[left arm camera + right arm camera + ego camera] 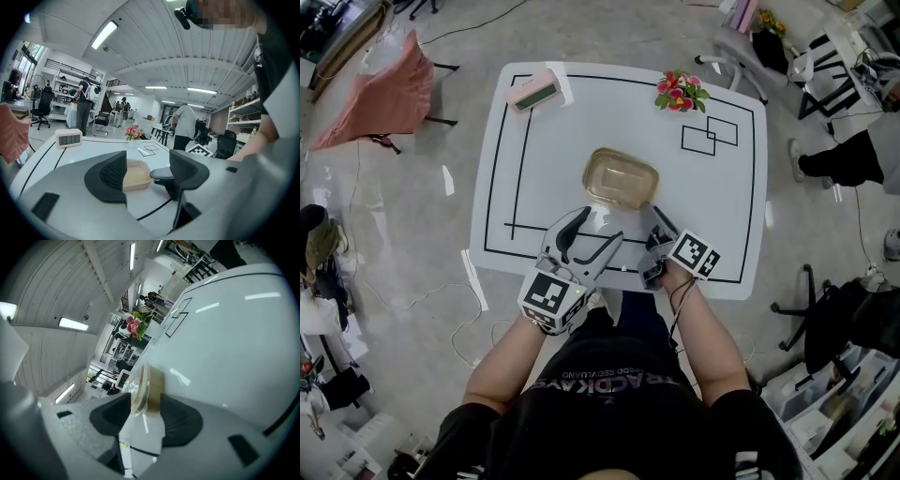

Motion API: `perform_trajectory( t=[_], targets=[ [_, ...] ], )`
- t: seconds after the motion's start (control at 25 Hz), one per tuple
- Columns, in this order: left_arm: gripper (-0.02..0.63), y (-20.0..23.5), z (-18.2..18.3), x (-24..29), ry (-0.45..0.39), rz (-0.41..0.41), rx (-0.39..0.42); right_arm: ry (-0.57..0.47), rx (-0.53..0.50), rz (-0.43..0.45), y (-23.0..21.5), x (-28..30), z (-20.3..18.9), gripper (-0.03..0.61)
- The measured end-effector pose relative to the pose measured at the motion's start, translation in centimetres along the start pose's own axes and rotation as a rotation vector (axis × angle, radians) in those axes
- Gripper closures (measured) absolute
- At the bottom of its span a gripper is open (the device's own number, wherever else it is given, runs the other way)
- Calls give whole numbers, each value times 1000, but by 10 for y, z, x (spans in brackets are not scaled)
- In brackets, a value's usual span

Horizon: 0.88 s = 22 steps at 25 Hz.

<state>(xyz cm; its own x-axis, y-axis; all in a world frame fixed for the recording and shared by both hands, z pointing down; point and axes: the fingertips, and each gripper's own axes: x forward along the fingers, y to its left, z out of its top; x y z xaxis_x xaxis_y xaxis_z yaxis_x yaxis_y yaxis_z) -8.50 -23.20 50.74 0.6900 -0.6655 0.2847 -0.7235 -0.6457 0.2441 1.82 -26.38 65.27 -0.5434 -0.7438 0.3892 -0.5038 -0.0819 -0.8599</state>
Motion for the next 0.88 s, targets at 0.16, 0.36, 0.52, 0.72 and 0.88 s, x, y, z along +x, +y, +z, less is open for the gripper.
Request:
perform_trajectory(
  t=[0.16,0.36,0.52,0.72,0.88],
  targets=[
    [337,0,-1,0,1,0,-4,11,-9,0,0,2,-3,404],
    [337,-3,0,-3,2,-5,0,12,-12,16,4,1,-2,428],
    [336,-7,-2,-5,2,-5,2,7,-22,26,8,-1,-1,472],
    [336,-12,-1,-11,-6,0,7,-4,-40,40,17,-11,0,483],
    [337,-14,3,-17,-17,1,13,-21,-84,76,31,-19,4,503]
  ],
)
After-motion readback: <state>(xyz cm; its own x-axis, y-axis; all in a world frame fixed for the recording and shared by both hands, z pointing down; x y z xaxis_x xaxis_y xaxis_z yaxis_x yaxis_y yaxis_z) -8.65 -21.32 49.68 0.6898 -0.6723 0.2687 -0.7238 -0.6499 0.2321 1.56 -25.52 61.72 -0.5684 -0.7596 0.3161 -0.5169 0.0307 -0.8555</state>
